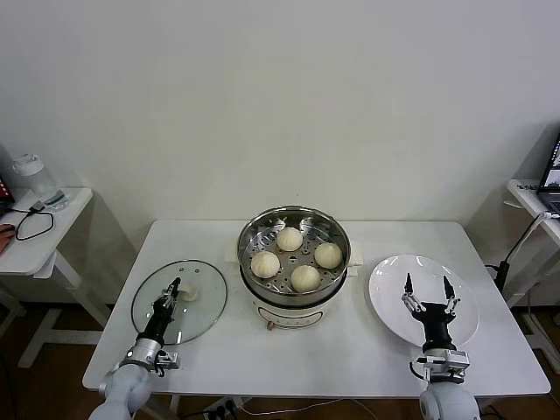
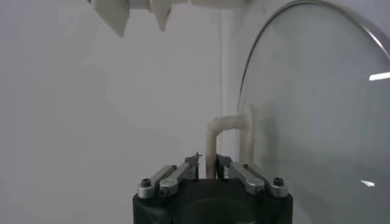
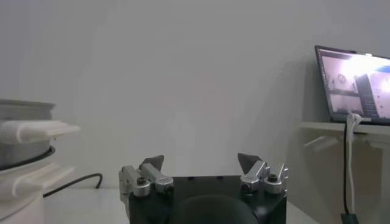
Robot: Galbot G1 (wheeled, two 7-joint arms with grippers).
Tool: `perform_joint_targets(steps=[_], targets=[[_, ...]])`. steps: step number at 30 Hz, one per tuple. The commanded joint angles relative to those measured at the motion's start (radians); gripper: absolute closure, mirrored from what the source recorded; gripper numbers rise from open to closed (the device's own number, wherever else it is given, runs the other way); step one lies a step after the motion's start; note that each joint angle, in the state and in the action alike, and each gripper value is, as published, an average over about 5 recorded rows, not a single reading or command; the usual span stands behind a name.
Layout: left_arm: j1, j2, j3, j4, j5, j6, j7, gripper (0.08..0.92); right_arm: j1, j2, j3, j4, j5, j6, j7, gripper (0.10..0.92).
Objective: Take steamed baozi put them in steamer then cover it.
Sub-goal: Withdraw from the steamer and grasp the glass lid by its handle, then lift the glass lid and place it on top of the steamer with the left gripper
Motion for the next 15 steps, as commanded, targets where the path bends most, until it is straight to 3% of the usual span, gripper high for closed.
perform_joint_targets(steps=[1,7,15], targets=[[0.02,0.023,-0.009,-0.083,-0.058,0.002,0.009,0.814,-0.002,0.003,-0.002,0.003,-0.003,0.005,-0.002,0.203],[0.086,0.078,-0.093,-0.331,-0.157,0.067,0.055,0.814,0.001,0.003,-0.002,0.002,-0.005,0.007,-0.002,0.203],[0.132,0.161,-0.183,-0.735,-0.258,0.284,0.189,0.814,0.008,0.001,-0.001,-0.002,-0.006,0.007,-0.005,0.203]])
